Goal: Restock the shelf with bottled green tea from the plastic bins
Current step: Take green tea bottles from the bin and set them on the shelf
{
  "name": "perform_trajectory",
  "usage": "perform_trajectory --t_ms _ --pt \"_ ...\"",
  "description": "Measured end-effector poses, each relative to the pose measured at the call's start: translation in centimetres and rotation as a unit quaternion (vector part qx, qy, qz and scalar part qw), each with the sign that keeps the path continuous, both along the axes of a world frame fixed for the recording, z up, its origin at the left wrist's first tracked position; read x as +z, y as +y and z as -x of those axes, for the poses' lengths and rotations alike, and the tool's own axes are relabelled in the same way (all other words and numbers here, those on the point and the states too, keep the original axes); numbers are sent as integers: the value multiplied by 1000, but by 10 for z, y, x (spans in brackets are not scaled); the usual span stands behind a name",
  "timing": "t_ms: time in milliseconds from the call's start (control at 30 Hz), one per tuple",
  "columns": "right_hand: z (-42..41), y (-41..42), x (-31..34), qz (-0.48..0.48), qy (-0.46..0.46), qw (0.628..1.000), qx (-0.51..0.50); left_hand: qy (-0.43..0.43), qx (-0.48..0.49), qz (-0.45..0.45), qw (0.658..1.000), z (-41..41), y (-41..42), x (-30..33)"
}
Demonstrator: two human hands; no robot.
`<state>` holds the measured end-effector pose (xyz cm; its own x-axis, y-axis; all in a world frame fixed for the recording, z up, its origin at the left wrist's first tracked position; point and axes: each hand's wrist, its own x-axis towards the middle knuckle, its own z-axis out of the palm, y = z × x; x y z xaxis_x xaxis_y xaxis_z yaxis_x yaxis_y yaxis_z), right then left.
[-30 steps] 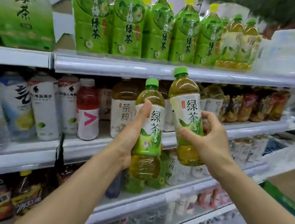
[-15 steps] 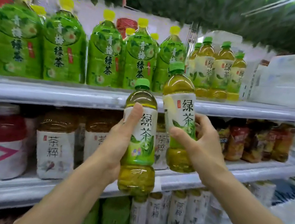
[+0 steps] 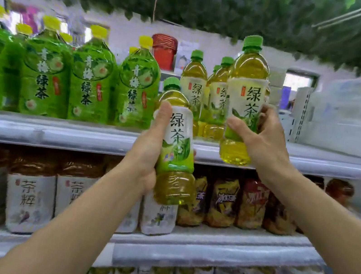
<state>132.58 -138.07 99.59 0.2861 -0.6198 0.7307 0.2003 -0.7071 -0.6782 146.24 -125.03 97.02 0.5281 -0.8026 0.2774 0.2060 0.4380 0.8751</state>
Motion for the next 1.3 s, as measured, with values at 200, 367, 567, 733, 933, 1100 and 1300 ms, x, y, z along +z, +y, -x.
perform_trajectory --t_ms 200,367,567,733,933,1100,1300 --pt "-3 -76 32 -20 -41 999 -15 -15 -12 12 1000 7 -46 34" --pt "-19 -110 35 -59 -30 998 -22 -48 -27 11 998 2 -65 45" --pt "-38 -142 25 -86 35 996 -11 -77 -41 -1 996 -18 -83 44" --pt "-42 -156 22 -76 41 996 -3 -96 -30 -5 995 -33 -91 33" --pt "-42 -161 20 -70 81 994 -19 -99 -6 7 995 -23 -89 30" --pt "-11 -118 4 75 -37 990 -110 -105 49 35 993 -3 -96 30" --pt "35 -74 -8 43 194 966 168 -102 93 119 983 62 -132 35"
